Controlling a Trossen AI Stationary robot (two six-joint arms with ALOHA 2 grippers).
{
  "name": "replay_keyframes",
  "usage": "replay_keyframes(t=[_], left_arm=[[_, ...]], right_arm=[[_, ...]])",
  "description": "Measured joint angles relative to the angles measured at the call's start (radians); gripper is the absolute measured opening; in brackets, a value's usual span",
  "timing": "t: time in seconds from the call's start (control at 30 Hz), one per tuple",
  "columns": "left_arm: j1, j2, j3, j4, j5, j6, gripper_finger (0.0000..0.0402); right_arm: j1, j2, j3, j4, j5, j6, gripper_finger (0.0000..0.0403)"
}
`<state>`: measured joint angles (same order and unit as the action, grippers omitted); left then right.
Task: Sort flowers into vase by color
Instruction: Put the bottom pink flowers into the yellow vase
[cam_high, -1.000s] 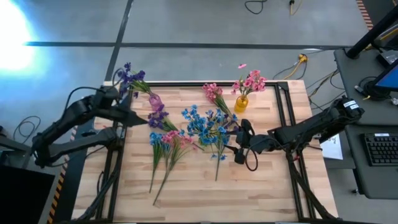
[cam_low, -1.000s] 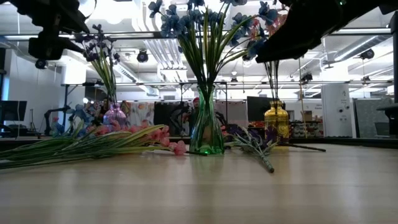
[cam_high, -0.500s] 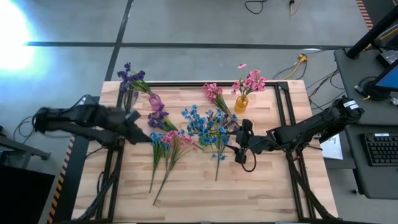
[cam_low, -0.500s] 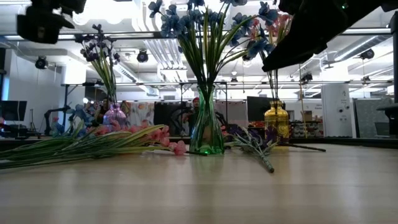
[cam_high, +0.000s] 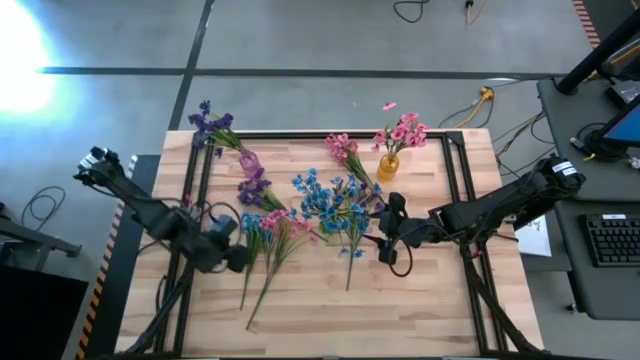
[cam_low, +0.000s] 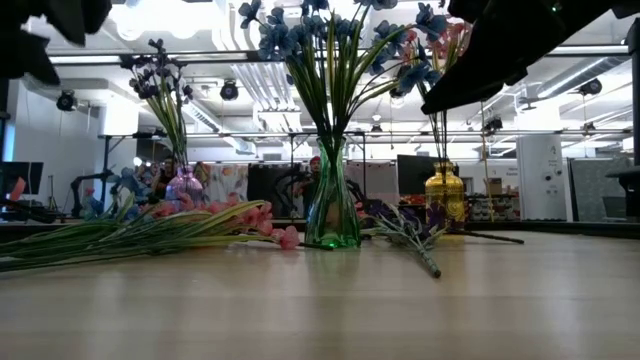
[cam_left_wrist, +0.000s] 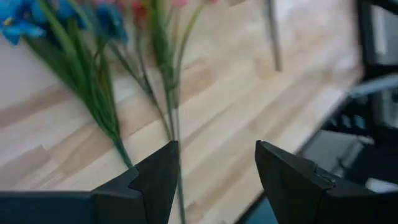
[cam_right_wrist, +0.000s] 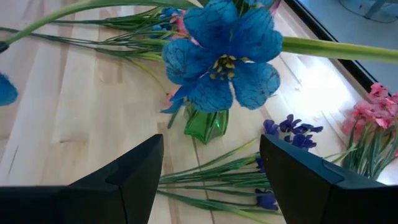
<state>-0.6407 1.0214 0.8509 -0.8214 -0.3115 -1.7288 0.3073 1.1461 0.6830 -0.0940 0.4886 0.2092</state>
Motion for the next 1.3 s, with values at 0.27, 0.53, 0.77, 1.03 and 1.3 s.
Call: replay_keyframes(t=[0.27, 0.53, 0.77, 1.03, 1.3], left_arm=[[0.006, 0.238, 0.014, 0.032, 0.094, -0.151, 0.0201], [0.008, 0.4, 0.104, 0.033, 0.12, -0.146, 0.0201], [0.018, 0.504, 0.164, 0.027, 0.12, -0.086, 0.0201], [0.026, 0.625, 0.203, 0.03, 0.177, 0.007, 0.0201], [0.037, 0.695, 0.234, 0.028, 0.192, 0.027, 0.0201]], right_arm=[[0.0, 0.0, 0.0, -0.004, -0.025, 0.007, 0.0264], [0.0, 0.0, 0.0, -0.05, -0.099, 0.045, 0.0264], [0.004, 0.0, 0.0, -0.092, -0.185, 0.116, 0.0259], [0.051, 0.0, 0.0, -0.19, -0.26, 0.251, 0.0265], [0.095, 0.0, 0.0, -0.233, -0.285, 0.291, 0.0256]])
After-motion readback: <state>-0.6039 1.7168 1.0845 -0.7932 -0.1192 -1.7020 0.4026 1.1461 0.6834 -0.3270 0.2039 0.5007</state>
